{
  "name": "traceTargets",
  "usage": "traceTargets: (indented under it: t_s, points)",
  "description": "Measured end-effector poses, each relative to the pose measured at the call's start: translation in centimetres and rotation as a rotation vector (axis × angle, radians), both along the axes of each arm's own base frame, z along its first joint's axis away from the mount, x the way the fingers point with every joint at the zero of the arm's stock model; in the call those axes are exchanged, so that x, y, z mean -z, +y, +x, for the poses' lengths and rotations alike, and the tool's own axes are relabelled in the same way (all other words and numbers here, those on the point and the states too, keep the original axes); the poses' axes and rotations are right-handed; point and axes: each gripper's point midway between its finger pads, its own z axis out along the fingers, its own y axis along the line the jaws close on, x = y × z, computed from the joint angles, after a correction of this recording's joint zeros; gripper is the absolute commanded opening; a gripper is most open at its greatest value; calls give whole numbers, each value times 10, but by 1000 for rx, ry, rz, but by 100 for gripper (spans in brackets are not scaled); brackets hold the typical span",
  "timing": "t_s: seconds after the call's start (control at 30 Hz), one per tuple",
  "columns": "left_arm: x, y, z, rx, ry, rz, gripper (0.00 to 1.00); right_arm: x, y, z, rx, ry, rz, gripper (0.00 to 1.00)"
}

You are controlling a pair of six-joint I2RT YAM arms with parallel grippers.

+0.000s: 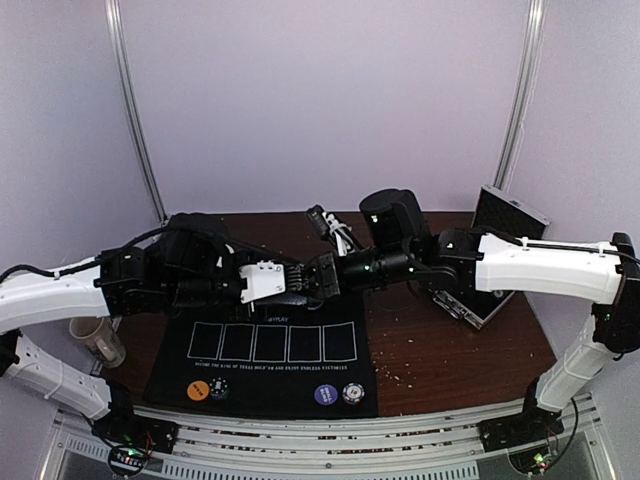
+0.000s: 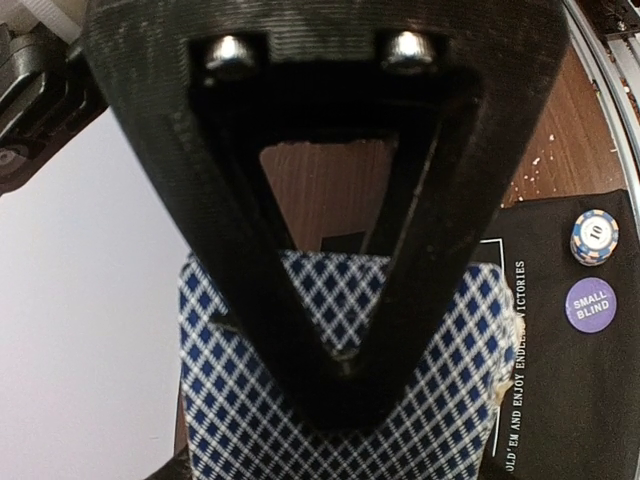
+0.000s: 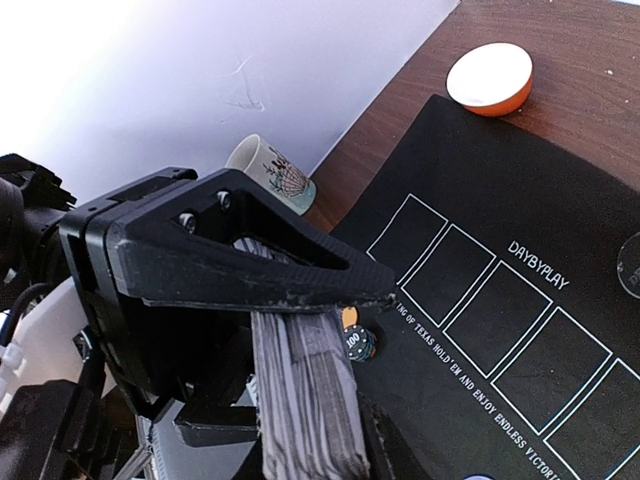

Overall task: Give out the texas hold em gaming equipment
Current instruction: Pass from the right arm to the left

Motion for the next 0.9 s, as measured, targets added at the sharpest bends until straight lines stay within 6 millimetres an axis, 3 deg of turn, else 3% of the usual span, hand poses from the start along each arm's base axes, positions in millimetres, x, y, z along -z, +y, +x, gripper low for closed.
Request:
traceTargets:
  t_s: [0.23, 0.9]
  points:
    - [4, 0, 2, -22, 26, 20, 60, 2, -2, 7, 34, -19, -15, 35]
    - [22, 5, 6, -55, 73, 73, 60, 19, -17, 15, 80, -17, -100, 41]
